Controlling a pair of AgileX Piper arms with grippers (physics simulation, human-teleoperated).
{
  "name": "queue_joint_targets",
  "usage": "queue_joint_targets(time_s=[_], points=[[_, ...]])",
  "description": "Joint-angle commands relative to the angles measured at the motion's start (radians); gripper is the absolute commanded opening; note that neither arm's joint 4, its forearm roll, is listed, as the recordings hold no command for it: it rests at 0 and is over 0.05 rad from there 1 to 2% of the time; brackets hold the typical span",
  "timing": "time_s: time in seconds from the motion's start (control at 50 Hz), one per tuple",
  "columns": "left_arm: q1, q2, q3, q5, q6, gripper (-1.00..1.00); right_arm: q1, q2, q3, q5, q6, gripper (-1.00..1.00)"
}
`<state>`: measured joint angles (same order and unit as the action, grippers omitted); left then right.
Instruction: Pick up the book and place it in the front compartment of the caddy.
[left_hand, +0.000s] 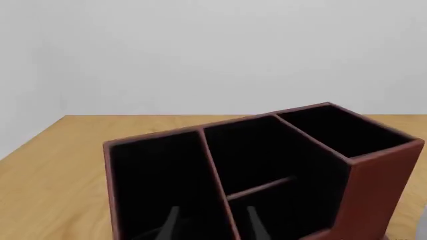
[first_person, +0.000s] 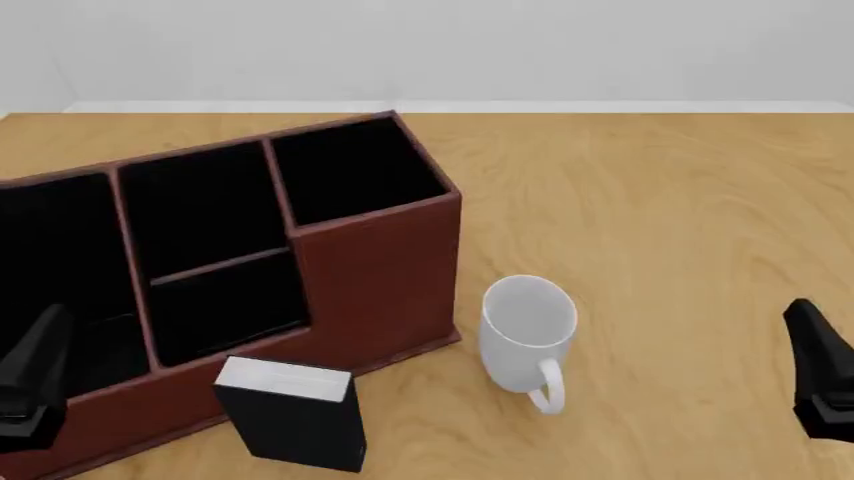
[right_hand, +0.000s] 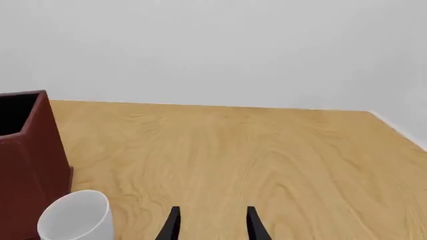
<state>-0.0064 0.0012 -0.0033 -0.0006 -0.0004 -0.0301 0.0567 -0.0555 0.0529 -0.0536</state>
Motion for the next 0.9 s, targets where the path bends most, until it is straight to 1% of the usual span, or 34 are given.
queue_joint_targets(time_s=[0.02, 0.04, 0.08, 0.16, 0.28, 0.32, 0.34, 0.38, 0.42, 0.44, 0.46, 0.54, 0.56, 0.58, 0.64, 0.66, 0.68, 0.72, 0.76, 0.78, 0.8, 0.84, 0.86, 0.88, 0.9], points=[[-0.039, 0.001, -0.024, -0.014, 0.012, 1.00, 0.030, -0.047, 0.050, -0.056, 0.054, 1.00], [-0.040, 0.001, -0.026, -0.013, 0.011, 1.00, 0.030, -0.043, 0.051, -0.061, 0.053, 1.00], [-0.052, 0.000, -0.030, -0.019, 0.035, 1.00, 0.030, -0.045, 0.051, -0.059, 0.054, 1.00], [-0.046, 0.001, -0.039, -0.017, 0.013, 1.00, 0.030, -0.047, 0.049, -0.055, 0.054, 1.00], [-0.055, 0.000, -0.070, -0.013, 0.013, 1.00, 0.031, -0.051, 0.042, -0.045, 0.054, 1.00], [-0.066, 0.001, -0.083, -0.013, 0.027, 1.00, 0.031, -0.050, 0.046, -0.049, 0.054, 1.00], [-0.091, 0.001, -0.094, -0.013, 0.043, 1.00, 0.031, -0.051, 0.044, -0.047, 0.054, 1.00], [-0.105, 0.007, -0.105, -0.010, 0.049, 1.00, 0.031, -0.048, 0.045, -0.050, 0.054, 1.00], [-0.137, 0.012, -0.115, -0.031, 0.083, 1.00, 0.031, -0.048, 0.043, -0.049, 0.054, 1.00], [-0.141, 0.017, -0.118, -0.034, 0.083, 1.00, 0.031, -0.048, 0.043, -0.049, 0.054, 1.00], [-0.150, 0.036, -0.125, -0.044, 0.091, 1.00, 0.031, -0.045, 0.043, -0.051, 0.054, 1.00], [-0.220, 0.148, -0.163, -0.104, 0.080, 1.00, 0.031, -0.044, 0.045, -0.055, 0.054, 1.00], [-0.242, 0.165, -0.170, -0.114, 0.093, 1.00, 0.031, -0.043, 0.043, -0.053, 0.054, 1.00], [-0.260, 0.170, -0.179, -0.113, 0.106, 1.00, 0.031, -0.043, 0.043, -0.053, 0.054, 1.00], [-0.286, 0.228, -0.223, -0.109, 0.102, 1.00, 0.031, -0.039, 0.044, -0.058, 0.054, 1.00], [-0.302, 0.239, -0.231, -0.115, 0.130, 1.00, 0.031, -0.041, 0.042, -0.054, 0.054, 1.00], [-0.311, 0.234, -0.232, -0.114, 0.137, 1.00, 0.031, -0.041, 0.042, -0.054, 0.054, 1.00], [-0.347, 0.274, -0.242, -0.122, 0.170, 1.00, 0.031, -0.038, 0.045, -0.060, 0.054, 1.00], [-0.351, 0.319, -0.252, -0.139, 0.170, 1.00, 0.031, -0.036, 0.044, -0.060, 0.054, 1.00], [-0.380, 0.333, -0.257, -0.147, 0.177, 1.00, 0.031, -0.034, 0.045, -0.063, 0.054, 1.00], [-0.383, 0.343, -0.263, -0.148, 0.179, 1.00, 0.031, -0.031, 0.047, -0.069, 0.054, 1.00], [-0.401, 0.372, -0.292, -0.136, 0.154, 1.00, 0.031, -0.036, 0.042, -0.059, 0.054, 1.00], [-0.411, 0.398, -0.306, -0.133, 0.182, 1.00, 0.031, -0.036, 0.042, -0.059, 0.054, 1.00], [-0.419, 0.401, -0.310, -0.133, 0.194, 1.00, 0.031, -0.037, 0.042, -0.058, 0.054, 1.00], [-0.456, 0.399, -0.325, -0.118, 0.213, 1.00, 0.031, -0.034, 0.045, -0.064, 0.054, 1.00]])
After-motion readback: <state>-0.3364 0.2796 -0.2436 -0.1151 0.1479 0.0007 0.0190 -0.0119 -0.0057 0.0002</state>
